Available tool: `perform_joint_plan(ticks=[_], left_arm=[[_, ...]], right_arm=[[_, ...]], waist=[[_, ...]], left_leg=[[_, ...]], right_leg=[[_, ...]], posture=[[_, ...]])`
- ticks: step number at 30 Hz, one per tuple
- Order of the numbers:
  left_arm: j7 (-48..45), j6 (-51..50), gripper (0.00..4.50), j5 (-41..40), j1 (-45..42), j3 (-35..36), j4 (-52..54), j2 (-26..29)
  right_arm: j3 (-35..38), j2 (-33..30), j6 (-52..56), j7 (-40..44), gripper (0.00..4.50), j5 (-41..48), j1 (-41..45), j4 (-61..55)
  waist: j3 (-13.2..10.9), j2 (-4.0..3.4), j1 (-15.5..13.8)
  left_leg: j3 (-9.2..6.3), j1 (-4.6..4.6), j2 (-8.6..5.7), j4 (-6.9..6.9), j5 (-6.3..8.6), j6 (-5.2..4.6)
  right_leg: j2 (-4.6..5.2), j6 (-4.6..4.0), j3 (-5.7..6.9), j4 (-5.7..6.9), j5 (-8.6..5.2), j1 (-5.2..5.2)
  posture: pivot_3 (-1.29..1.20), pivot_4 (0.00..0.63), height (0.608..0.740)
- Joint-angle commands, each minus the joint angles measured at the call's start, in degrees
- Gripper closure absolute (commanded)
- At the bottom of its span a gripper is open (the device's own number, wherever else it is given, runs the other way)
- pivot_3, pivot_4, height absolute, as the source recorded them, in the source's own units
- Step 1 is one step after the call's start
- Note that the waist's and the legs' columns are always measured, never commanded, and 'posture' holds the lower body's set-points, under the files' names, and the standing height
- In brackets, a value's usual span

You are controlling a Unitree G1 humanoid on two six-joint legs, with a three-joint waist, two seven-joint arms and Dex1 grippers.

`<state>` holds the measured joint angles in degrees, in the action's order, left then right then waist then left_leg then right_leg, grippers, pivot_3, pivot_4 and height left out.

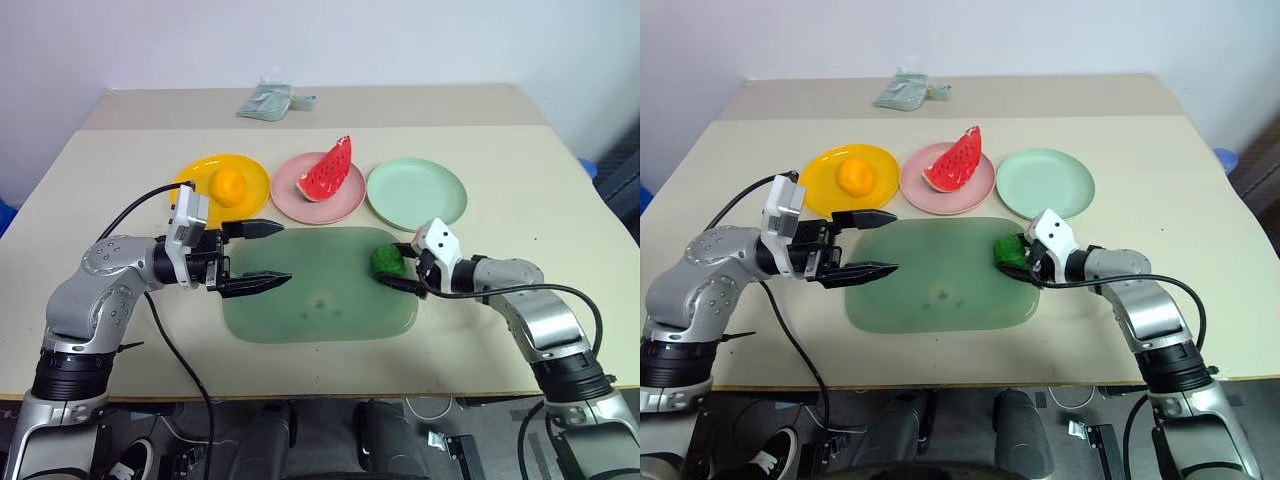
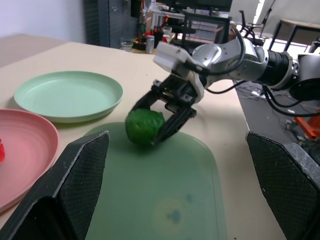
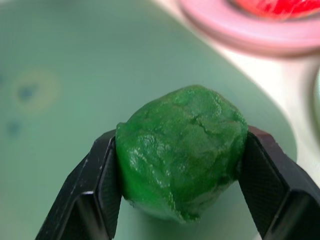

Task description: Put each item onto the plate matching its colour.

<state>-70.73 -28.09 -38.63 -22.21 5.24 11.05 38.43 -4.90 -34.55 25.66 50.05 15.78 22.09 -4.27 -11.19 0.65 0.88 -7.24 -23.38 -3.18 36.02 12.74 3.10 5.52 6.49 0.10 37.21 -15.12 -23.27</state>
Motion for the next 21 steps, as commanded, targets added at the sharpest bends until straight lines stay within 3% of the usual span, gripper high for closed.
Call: perform_joint_plan(ticks=[1, 6, 10, 17, 21], left_arm=[[1.24, 1.77, 0.0, 0.56, -1.56, 0.19, 0.61, -0.5], [2.83, 3.64, 0.0, 2.88, -3.51, -0.49, -1.57, -1.54], [4.75, 6.66, 0.0, 5.03, -4.08, -0.79, -3.36, -3.32], [7.29, 7.31, 0.0, 6.12, -2.77, -1.26, -2.73, -4.27], [8.25, 7.07, 0.0, 5.67, -2.33, -0.87, -1.88, -4.31]], right_arm=[[3.39, 0.6, -1.32, -1.65, 1.92, 1.31, 2.69, -1.93], [7.27, 4.75, -5.0, -10.28, 1.92, -0.59, 8.54, 4.16], [4.38, 6.34, -11.67, -21.65, 1.92, -11.18, 14.2, 14.33], [4.5, 12.77, -14.58, -29.2, 1.92, -14.35, 18.55, 24.64], [6.46, 11.97, -12.73, -26.44, 0.04, -11.49, 18.8, 26.11]], waist=[[0.0, 0.0, -0.03], [0.0, 0.0, -0.06], [0.0, 0.0, -0.03], [0.0, 0.0, 0.39], [0.0, -0.01, 0.04]], left_leg=[[0.0, 0.0, 0.0, 0.0, 0.0, 0.0], [0.01, 0.0, -0.02, 0.02, 0.0, 0.0], [0.04, 0.0, -0.04, 0.0, 0.0, 0.01], [0.12, 0.0, -0.01, -0.09, -0.01, 0.02], [0.13, -0.02, -0.03, -0.06, -0.01, 0.02]], right_leg=[[0.0, 0.0, 0.0, 0.0, 0.0, 0.0], [0.0, 0.0, 0.0, 0.0, 0.0, 0.0], [0.0, 0.0, 0.0, 0.0, 0.01, -0.03], [-0.02, -0.01, -0.08, 0.04, 0.01, -0.11], [-0.01, 0.0, -0.09, 0.04, 0.02, -0.11]], posture=[[0.0, 0.15, 0.74], [0.0, 0.15, 0.74], [0.0, 0.15, 0.74], [0.0, 0.15, 0.74], [0.0, 0.15, 0.74]])
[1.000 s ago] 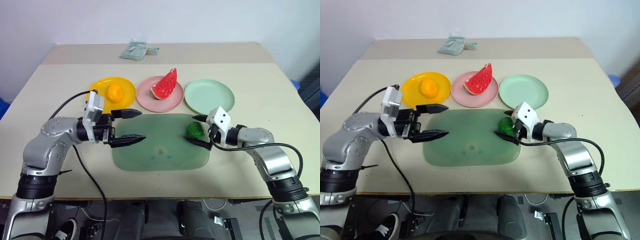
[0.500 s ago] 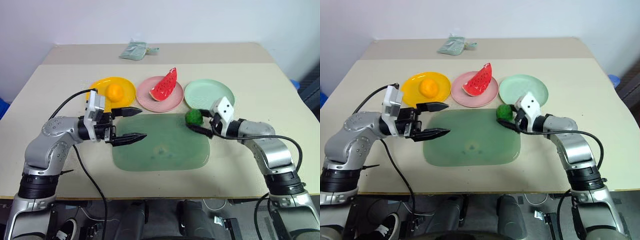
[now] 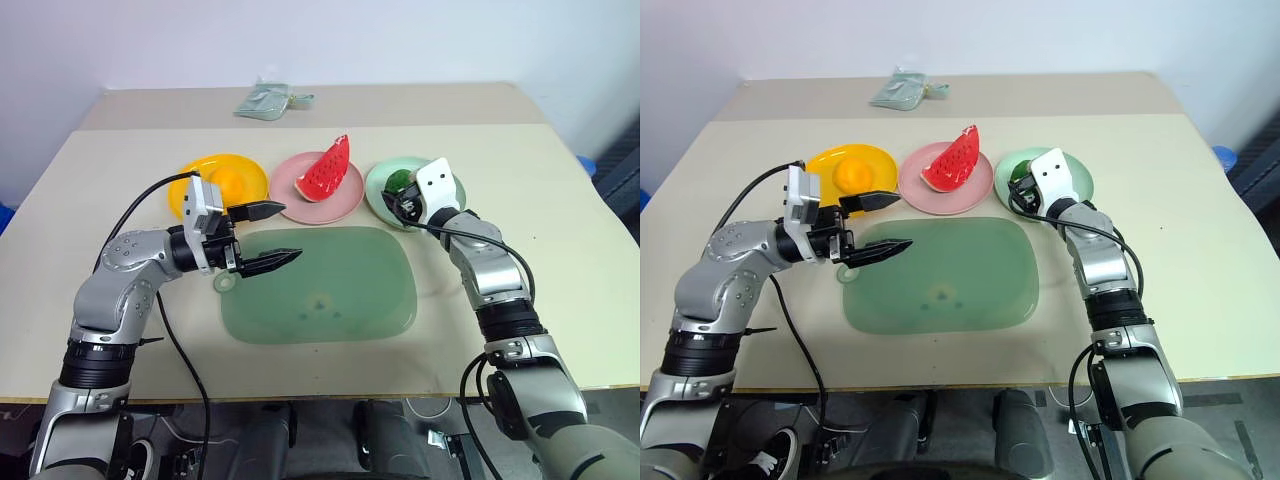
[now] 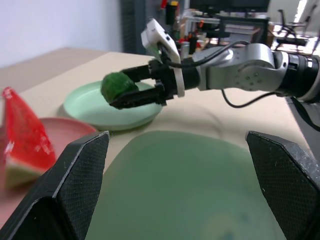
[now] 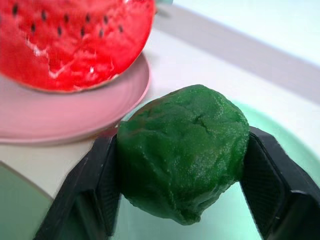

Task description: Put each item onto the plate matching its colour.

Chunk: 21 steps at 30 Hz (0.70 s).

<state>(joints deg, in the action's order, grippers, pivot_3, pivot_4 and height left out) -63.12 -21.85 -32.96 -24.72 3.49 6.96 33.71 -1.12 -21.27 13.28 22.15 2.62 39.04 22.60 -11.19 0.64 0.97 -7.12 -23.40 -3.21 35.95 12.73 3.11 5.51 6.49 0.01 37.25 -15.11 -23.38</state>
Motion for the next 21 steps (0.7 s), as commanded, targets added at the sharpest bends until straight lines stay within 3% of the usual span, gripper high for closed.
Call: perform_joint_plan(ticks=[1, 6, 12, 21], left_arm=[[0.55, 1.09, 0.0, 0.19, 0.3, 0.72, 2.37, 0.54], [0.88, 0.94, 0.0, 0.15, -0.56, 0.37, 2.12, 0.5], [-1.36, 1.74, 0.0, -0.16, -1.89, 0.29, -0.09, 0.59], [-5.38, 6.47, 0.0, 0.15, -4.42, 1.39, -8.9, -0.09]], right_arm=[[2.97, -1.82, -0.37, 1.59, 0.01, 1.73, 2.18, -1.0], [5.46, -2.57, -3.36, 2.43, 0.01, 3.58, 2.86, -2.87], [7.82, -3.33, -0.48, 16.07, 0.01, 17.08, -4.21, -20.2], [8.32, -14.57, 11.4, 29.11, 0.01, 29.29, -19.12, -42.46]], waist=[[0.0, 0.0, -0.04], [0.0, -0.01, 0.18], [0.0, -0.01, 0.18], [0.0, 0.0, -0.2]], left_leg=[[0.0, 0.0, 0.0, 0.02, 0.0, 0.0], [0.0, 0.01, 0.0, 0.01, 0.0, -0.01], [0.0, 0.01, 0.03, -0.04, 0.01, -0.01], [-0.02, 0.01, 0.02, 0.07, 0.03, -0.05]], right_leg=[[0.0, 0.0, 0.0, 0.0, 0.0, 0.02], [-0.02, 0.0, 0.01, 0.02, 0.0, 0.01], [-0.03, 0.0, 0.0, 0.0, 0.0, -0.01], [-0.02, 0.01, 0.01, -0.02, 0.0, 0.07]], posture=[[0.0, 0.15, 0.74], [0.0, 0.15, 0.74], [0.0, 0.15, 0.74], [0.0, 0.15, 0.74]])
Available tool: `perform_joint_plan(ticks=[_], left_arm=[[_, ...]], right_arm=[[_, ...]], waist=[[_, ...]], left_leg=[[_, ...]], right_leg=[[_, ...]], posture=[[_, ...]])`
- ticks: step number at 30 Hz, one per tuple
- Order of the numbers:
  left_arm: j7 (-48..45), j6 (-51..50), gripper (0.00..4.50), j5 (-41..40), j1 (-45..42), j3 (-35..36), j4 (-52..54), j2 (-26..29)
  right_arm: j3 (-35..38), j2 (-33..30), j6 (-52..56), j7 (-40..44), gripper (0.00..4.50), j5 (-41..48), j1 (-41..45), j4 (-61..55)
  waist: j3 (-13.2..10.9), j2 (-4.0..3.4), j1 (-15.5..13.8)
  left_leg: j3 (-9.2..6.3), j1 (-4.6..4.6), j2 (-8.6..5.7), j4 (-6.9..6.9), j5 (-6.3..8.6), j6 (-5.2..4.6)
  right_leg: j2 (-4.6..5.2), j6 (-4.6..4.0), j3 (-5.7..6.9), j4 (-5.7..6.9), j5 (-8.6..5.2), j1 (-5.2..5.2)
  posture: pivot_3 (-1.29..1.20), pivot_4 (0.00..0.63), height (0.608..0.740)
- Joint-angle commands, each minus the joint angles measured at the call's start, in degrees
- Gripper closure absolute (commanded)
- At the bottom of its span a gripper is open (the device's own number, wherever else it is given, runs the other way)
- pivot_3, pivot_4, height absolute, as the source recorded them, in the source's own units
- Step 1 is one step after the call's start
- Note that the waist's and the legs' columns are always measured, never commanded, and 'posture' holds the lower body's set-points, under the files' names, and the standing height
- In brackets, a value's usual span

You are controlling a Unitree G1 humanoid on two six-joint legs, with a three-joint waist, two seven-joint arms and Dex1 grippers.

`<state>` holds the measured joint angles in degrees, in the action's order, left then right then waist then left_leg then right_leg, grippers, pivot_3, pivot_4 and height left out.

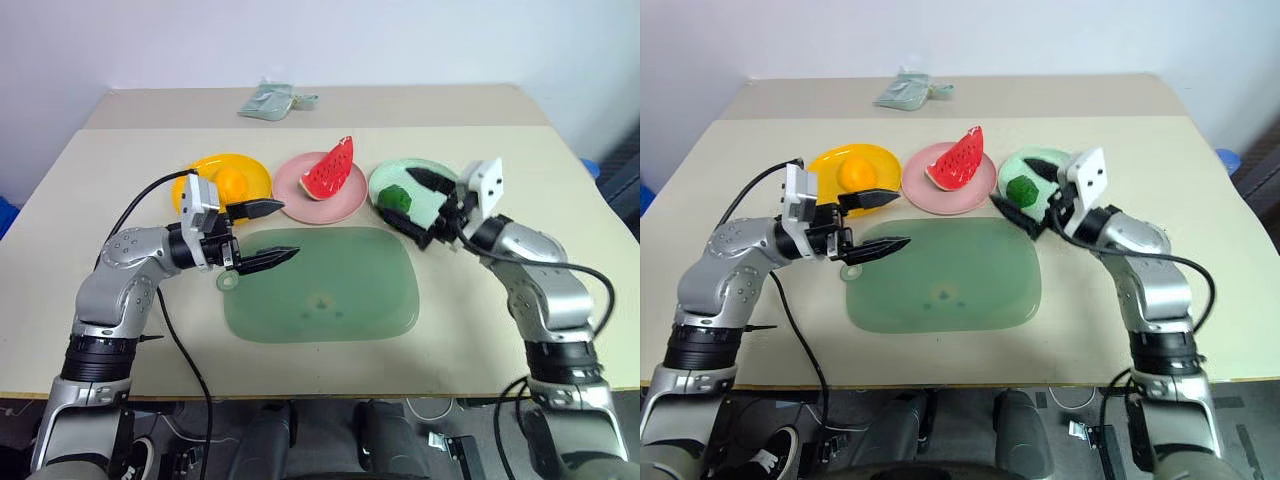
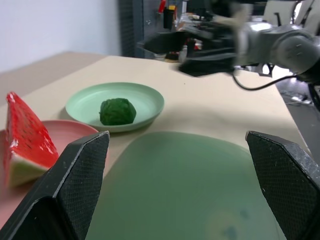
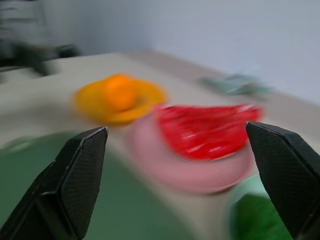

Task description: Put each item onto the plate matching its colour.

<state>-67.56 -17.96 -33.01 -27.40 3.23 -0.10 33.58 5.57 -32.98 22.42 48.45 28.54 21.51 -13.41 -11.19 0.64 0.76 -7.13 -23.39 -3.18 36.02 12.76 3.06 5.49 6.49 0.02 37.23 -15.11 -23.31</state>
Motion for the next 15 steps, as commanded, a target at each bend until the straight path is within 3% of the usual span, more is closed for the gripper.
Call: perform_joint_plan(ticks=[1, 7, 15], left_arm=[[-1.16, 3.11, 0.0, 0.38, -2.02, 1.67, -2.62, 0.01], [-2.2, 5.59, 0.0, 0.62, -3.82, 2.45, -8.05, 0.17], [-3.32, 5.38, 0.0, 1.1, -2.83, 2.04, -6.87, 1.44]], right_arm=[[1.65, -3.78, 2.75, 3.19, 0.01, 3.77, -2.4, -7.45], [1.64, -6.0, 3.39, 3.1, 0.01, 4.03, -5.18, -10.31], [-0.68, -3.22, 0.18, 1.93, 0.01, 1.74, -5.08, -8.14]], waist=[[0.0, 0.01, 0.09], [0.0, 0.01, 0.15], [0.0, 0.01, 0.05]], left_leg=[[-0.01, 0.0, 0.0, 0.0, 0.0, 0.0], [0.01, 0.0, 0.02, -0.01, 0.01, -0.01], [0.0, 0.0, 0.01, 0.0, 0.01, -0.02]], right_leg=[[0.0, 0.0, 0.0, -0.01, 0.0, 0.01], [0.0, 0.0, 0.0, -0.02, 0.0, 0.0], [0.01, 0.0, 0.0, -0.02, 0.0, 0.0]], posture=[[0.0, 0.15, 0.74], [0.0, 0.15, 0.74], [0.0, 0.15, 0.74]])
